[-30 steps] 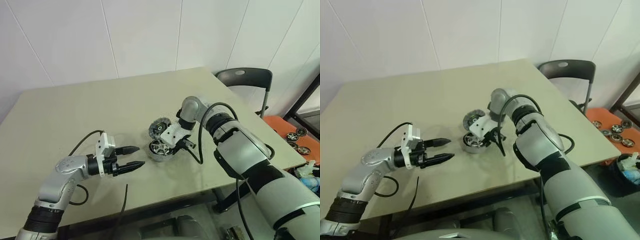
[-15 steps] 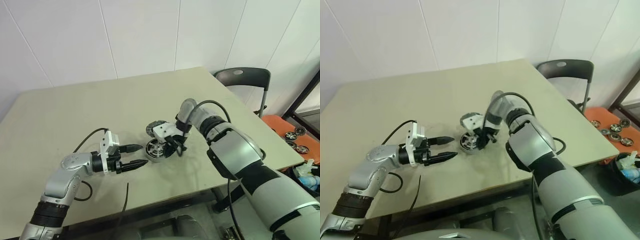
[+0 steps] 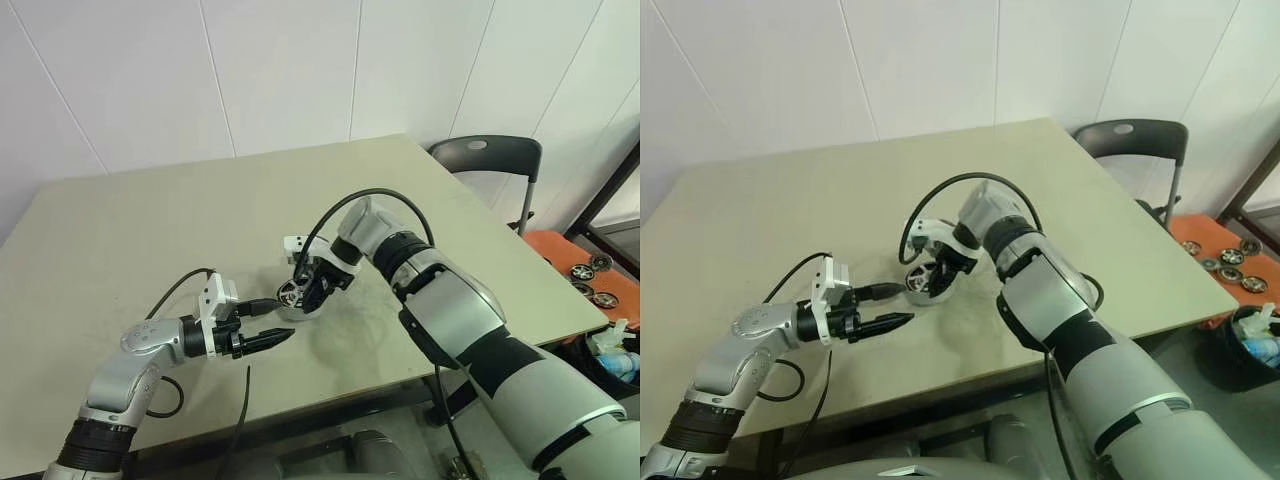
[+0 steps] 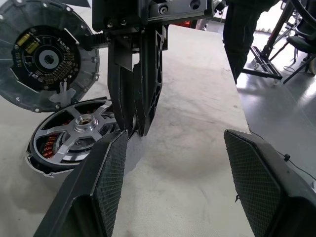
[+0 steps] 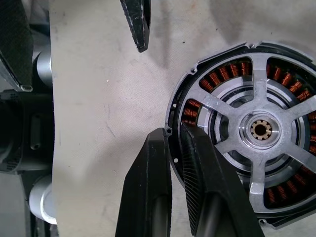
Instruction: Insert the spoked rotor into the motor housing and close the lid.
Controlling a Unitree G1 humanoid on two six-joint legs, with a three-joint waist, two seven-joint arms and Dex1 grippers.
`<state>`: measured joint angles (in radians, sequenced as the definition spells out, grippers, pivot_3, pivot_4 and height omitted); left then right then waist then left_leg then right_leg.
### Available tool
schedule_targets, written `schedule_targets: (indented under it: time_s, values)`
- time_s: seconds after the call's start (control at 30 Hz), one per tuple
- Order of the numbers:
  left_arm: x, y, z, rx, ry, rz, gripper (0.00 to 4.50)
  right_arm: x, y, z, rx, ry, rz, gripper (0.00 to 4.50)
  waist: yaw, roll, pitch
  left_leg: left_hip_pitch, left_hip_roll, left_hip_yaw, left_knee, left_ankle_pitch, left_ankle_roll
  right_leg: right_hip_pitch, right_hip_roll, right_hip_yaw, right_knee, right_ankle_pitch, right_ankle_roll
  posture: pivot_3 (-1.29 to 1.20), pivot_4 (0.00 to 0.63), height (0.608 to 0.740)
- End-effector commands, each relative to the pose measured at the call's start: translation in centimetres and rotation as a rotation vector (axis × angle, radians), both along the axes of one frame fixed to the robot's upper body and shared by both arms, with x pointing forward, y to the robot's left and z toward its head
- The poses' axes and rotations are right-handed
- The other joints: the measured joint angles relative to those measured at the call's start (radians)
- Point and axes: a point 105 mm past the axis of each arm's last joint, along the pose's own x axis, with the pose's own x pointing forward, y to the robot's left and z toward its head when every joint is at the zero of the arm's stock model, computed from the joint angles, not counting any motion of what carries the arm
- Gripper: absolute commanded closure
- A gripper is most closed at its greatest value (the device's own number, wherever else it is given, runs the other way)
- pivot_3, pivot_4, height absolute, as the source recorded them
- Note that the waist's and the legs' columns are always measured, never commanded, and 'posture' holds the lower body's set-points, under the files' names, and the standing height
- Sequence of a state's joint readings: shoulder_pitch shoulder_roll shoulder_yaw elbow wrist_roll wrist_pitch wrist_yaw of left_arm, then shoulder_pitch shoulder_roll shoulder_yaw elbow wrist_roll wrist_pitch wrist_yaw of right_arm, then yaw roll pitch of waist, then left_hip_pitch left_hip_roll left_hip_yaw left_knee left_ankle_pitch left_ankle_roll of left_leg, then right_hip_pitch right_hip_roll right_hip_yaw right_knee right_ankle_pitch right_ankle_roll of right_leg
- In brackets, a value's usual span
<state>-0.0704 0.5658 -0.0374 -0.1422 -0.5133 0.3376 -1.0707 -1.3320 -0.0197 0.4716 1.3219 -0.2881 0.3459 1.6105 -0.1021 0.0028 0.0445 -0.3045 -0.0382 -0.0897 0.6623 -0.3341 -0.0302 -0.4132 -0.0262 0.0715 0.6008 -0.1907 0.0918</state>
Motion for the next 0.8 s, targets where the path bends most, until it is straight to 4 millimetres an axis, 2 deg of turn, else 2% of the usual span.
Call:
schedule_targets:
  time_s: [0.03,0.13,0.3,0.4,0.5,0.6,0.7,0.8]
  values:
    - [0.1,-0.1,1.3,-0.015,-0.062,-0.003,1.18,-0.3,1.5,1.1,0.028,0.008,-0.006,4.43,0.000,0.000,0.000,0.000,0.000,0.000,0.000,0.000,0.000,0.000,0.000,0.000,0.000,0.000,0.000,0.00,0.000,0.740]
    - [0.1,0.0,1.3,-0.014,-0.064,-0.003,1.18,-0.3,1.7,1.0,0.027,0.017,-0.031,4.43,0.000,0.000,0.000,0.000,0.000,0.000,0.000,0.000,0.000,0.000,0.000,0.000,0.000,0.000,0.000,0.00,0.000,0.740]
    - [0.2,0.0,1.3,-0.012,-0.064,-0.004,1.18,-0.4,1.1,-0.8,0.025,-0.066,0.063,4.43,-0.002,-0.002,-0.001,0.000,0.000,0.000,0.000,0.000,0.000,0.000,0.000,0.000,0.000,-0.001,0.001,0.00,0.000,0.740]
    - [0.1,0.0,1.3,-0.010,-0.064,-0.005,1.18,0.0,1.5,-1.3,0.049,-0.111,0.027,4.43,-0.009,-0.002,-0.001,0.002,0.000,0.001,0.001,0.000,0.000,0.002,0.000,0.000,0.000,-0.002,0.003,0.00,0.000,0.740]
    - [0.1,0.1,1.2,-0.008,-0.062,-0.004,1.18,0.2,2.2,-1.4,0.061,-0.128,-0.010,3.44,-0.022,-0.002,-0.001,0.002,0.000,0.000,0.001,0.000,0.000,0.003,0.001,0.000,0.001,-0.001,0.001,0.00,0.000,0.740]
    - [0.1,0.1,1.2,-0.007,-0.061,-0.005,1.18,-0.5,2.2,-1.3,0.022,-0.031,-0.043,2.55,-0.021,-0.002,-0.001,0.004,0.000,-0.001,0.001,0.000,0.000,0.003,0.002,0.000,0.002,-0.001,-0.001,0.00,0.000,0.740]
    - [0.1,0.2,1.2,-0.005,-0.061,-0.005,1.18,-1.0,2.1,-0.5,0.038,-0.012,0.022,2.55,-0.019,-0.002,-0.002,0.006,0.000,-0.001,0.001,0.000,0.000,0.003,0.002,-0.001,0.002,0.000,0.000,0.00,0.000,0.740]
    - [0.2,0.3,1.2,-0.004,-0.060,-0.005,1.18,-1.2,1.9,0.1,0.069,-0.010,0.064,2.55,-0.018,-0.002,-0.002,0.000,0.000,-0.001,0.001,0.000,0.000,-0.002,0.001,-0.002,0.000,0.000,0.000,0.00,0.000,0.740]
